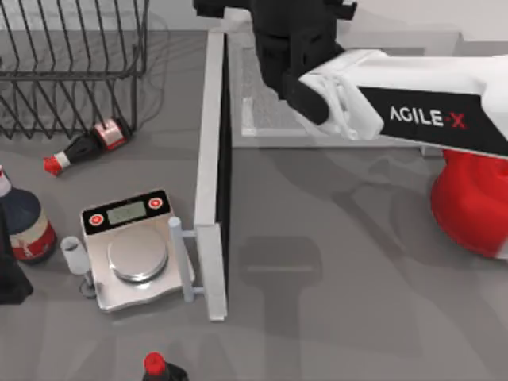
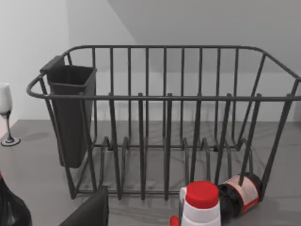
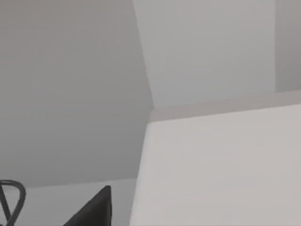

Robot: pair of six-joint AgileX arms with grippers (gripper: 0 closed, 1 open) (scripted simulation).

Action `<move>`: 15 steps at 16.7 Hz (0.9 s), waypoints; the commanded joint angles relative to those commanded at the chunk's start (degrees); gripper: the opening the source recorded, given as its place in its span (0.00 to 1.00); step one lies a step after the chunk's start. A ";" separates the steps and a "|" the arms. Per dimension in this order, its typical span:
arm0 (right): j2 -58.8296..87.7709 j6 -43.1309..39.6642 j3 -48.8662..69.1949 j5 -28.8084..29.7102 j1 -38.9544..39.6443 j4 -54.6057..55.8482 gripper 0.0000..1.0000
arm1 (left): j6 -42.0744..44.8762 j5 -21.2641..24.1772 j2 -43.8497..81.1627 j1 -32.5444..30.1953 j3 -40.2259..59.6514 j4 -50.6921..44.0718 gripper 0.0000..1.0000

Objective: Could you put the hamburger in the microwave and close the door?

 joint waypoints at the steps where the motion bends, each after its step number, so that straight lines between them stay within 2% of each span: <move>1: -1.62 0.09 -4.07 0.98 0.48 0.96 1.00 | 0.00 0.00 0.00 0.00 0.00 0.00 1.00; 5: -9.93 0.68 -17.69 4.14 4.14 6.26 1.00 | 0.00 0.00 0.00 0.00 0.00 0.00 1.00; 8: -15.48 1.19 -23.70 5.58 7.19 10.28 1.00 | 0.00 0.00 0.00 0.00 0.00 0.00 1.00; 15: -17.19 1.49 -25.06 6.03 7.92 11.62 1.00 | 0.00 0.00 0.00 0.00 0.00 0.00 1.00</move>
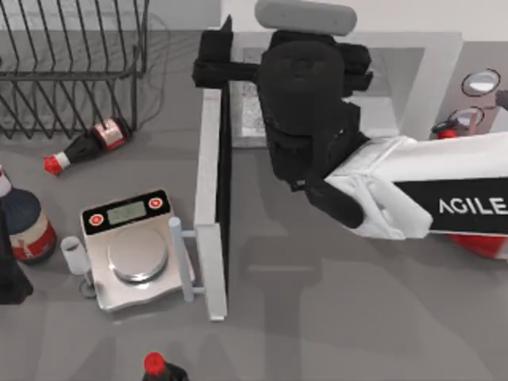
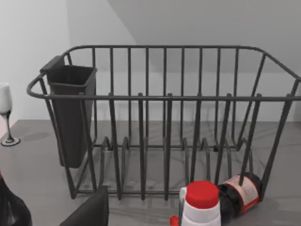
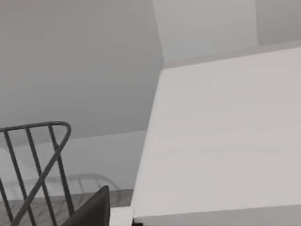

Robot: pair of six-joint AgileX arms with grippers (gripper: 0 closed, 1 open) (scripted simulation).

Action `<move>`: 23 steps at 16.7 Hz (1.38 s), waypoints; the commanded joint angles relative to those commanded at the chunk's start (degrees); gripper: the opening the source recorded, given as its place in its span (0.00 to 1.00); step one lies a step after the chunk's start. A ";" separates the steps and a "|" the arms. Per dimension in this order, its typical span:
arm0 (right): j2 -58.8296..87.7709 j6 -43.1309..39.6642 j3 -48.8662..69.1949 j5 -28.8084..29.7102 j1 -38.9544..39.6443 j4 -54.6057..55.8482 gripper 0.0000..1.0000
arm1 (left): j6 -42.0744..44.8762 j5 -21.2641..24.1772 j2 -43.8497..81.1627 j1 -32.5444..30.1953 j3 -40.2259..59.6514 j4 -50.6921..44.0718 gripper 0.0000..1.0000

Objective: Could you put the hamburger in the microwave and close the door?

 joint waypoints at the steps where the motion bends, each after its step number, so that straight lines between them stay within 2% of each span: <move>1: -0.12 0.01 0.40 0.01 0.03 -0.49 1.00 | 0.00 0.00 0.00 0.00 0.00 0.00 1.00; 19: -7.16 0.03 13.85 -0.21 -0.10 -21.12 1.00 | 0.00 0.00 0.00 0.00 0.00 0.00 1.00; 23: -7.39 0.02 14.11 -0.24 -0.13 -21.51 1.00 | 0.00 0.00 0.00 0.00 0.00 0.00 1.00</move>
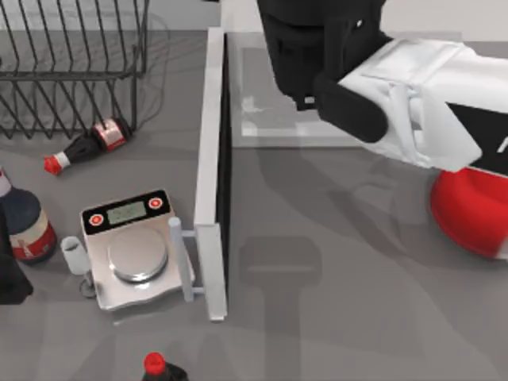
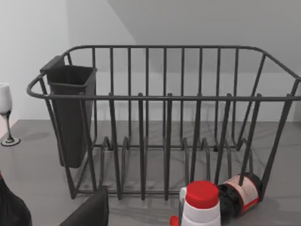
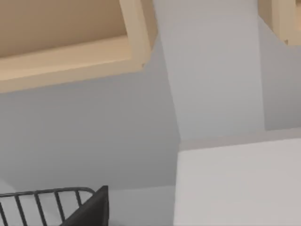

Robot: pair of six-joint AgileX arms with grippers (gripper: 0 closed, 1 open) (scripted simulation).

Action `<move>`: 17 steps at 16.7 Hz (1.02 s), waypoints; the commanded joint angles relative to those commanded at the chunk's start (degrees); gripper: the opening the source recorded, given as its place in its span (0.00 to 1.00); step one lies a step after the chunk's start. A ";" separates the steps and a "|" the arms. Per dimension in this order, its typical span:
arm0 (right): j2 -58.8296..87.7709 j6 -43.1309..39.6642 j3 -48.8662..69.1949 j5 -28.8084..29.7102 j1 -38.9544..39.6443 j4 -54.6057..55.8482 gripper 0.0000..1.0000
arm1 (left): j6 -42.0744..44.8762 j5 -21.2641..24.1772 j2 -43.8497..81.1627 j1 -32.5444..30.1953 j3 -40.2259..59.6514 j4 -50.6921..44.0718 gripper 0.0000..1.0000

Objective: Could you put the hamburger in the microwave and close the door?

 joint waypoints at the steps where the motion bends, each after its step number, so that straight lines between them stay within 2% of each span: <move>1: 0.23 0.00 -0.13 0.02 0.09 0.16 1.00 | 0.00 0.00 0.00 0.00 0.00 0.00 1.00; 7: -6.99 -1.49 -6.72 -3.86 -4.09 -1.46 1.00 | 0.00 0.00 0.00 0.00 0.00 0.00 1.00; 17: -45.62 -7.21 -36.31 -17.83 -20.35 -7.61 1.00 | 0.00 0.00 0.00 0.00 0.00 0.00 1.00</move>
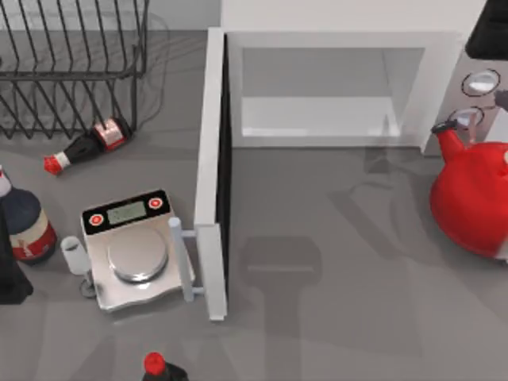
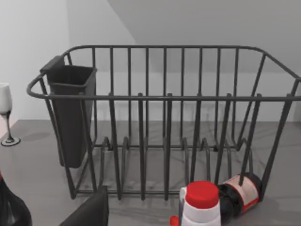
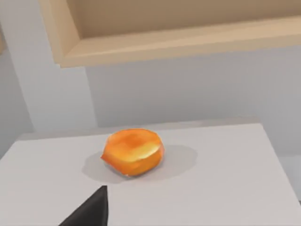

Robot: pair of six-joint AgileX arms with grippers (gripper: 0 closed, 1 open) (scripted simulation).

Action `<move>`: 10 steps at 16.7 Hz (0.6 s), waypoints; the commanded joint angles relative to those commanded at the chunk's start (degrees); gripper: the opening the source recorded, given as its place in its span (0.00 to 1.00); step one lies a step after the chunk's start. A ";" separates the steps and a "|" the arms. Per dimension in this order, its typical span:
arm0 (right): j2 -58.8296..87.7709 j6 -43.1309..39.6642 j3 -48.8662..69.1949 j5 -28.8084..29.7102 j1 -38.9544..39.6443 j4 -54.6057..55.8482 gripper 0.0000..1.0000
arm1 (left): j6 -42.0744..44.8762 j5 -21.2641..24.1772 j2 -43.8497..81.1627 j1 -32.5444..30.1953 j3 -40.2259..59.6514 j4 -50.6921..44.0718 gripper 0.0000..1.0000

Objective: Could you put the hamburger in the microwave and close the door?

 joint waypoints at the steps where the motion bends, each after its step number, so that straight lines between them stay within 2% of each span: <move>1: -3.63 -0.54 -2.18 -1.25 -1.42 -0.60 1.00 | 0.00 0.00 0.00 0.00 0.00 0.00 1.00; 10: -46.29 -5.70 -34.95 -14.33 -16.78 -6.11 1.00 | 0.00 0.00 0.00 0.00 0.00 0.00 1.00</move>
